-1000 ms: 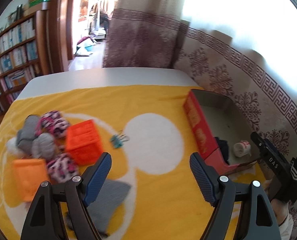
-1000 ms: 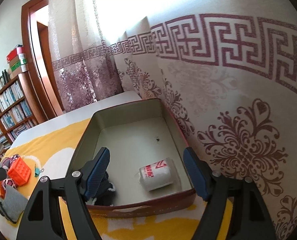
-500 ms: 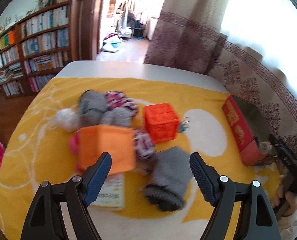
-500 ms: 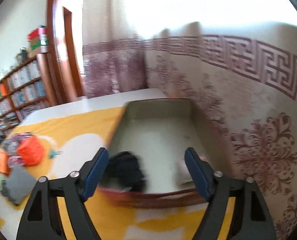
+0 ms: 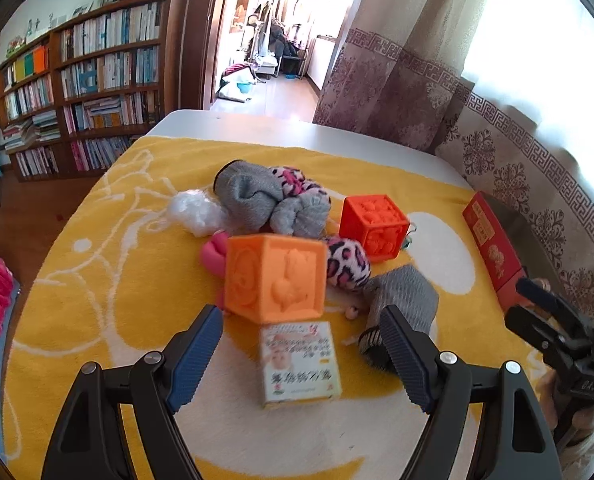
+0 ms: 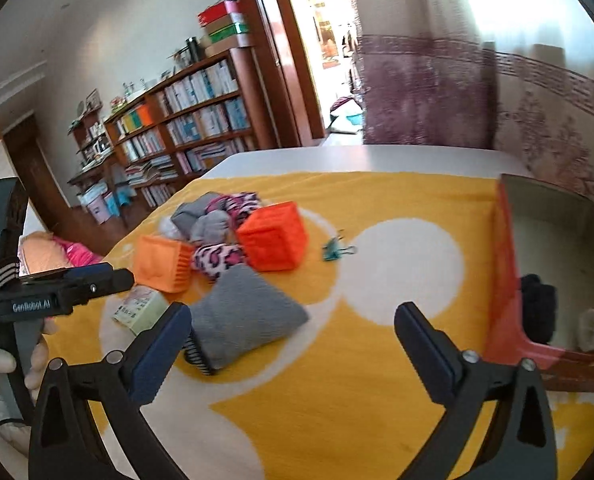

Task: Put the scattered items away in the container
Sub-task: 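Grasp the yellow medicine box with the left gripper while the right gripper grasps the grey sock, then carry the grey sock into the red tin and open the right gripper, then lower the yellow medicine box into the red tin and open the left gripper, then withdraw both grippers from the red tin toward the remaining toys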

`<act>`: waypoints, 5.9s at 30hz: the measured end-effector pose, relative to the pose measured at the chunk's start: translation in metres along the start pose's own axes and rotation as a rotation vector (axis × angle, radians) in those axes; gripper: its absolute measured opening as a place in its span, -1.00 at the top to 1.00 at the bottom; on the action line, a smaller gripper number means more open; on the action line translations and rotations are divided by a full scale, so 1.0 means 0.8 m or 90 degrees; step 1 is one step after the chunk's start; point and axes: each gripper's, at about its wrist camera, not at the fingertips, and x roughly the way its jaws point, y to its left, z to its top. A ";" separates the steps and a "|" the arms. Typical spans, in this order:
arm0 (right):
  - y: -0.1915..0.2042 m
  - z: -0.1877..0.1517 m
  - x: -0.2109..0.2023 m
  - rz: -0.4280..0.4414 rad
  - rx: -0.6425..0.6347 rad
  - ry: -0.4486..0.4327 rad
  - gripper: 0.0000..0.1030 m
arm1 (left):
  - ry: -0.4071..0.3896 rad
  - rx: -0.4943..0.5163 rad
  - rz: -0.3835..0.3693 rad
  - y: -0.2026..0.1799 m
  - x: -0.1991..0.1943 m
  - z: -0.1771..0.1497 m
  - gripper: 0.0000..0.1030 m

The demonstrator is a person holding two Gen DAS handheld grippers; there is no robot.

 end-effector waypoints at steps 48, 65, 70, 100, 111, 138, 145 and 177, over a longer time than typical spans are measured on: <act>0.048 -0.005 0.127 -0.030 0.001 0.162 -0.77 | 0.043 0.001 -0.034 0.025 0.068 -0.037 0.04; 0.016 0.002 0.050 -0.058 0.041 0.054 0.09 | 0.041 0.013 -0.032 -0.001 0.051 -0.039 0.07; -0.010 0.011 0.022 -0.071 0.075 0.009 0.09 | 0.036 0.030 -0.038 -0.019 0.042 -0.037 0.07; -0.218 0.022 -0.092 -0.308 0.233 -0.141 0.08 | 0.027 0.203 -0.130 -0.214 0.044 0.012 0.07; -0.223 0.013 -0.101 -0.357 0.226 -0.166 -0.54 | 0.004 0.250 -0.161 -0.285 0.059 0.055 0.07; -0.236 0.001 -0.091 -0.363 0.240 -0.137 -0.54 | 0.066 0.238 -0.265 -0.430 0.177 0.137 -0.44; -0.237 0.002 -0.090 -0.354 0.240 -0.136 -0.54 | 0.066 0.221 -0.235 -0.407 0.175 0.131 -0.44; -0.211 0.000 -0.060 -0.395 0.170 -0.107 -0.54 | 0.052 0.093 -0.142 -0.189 0.076 0.070 -0.44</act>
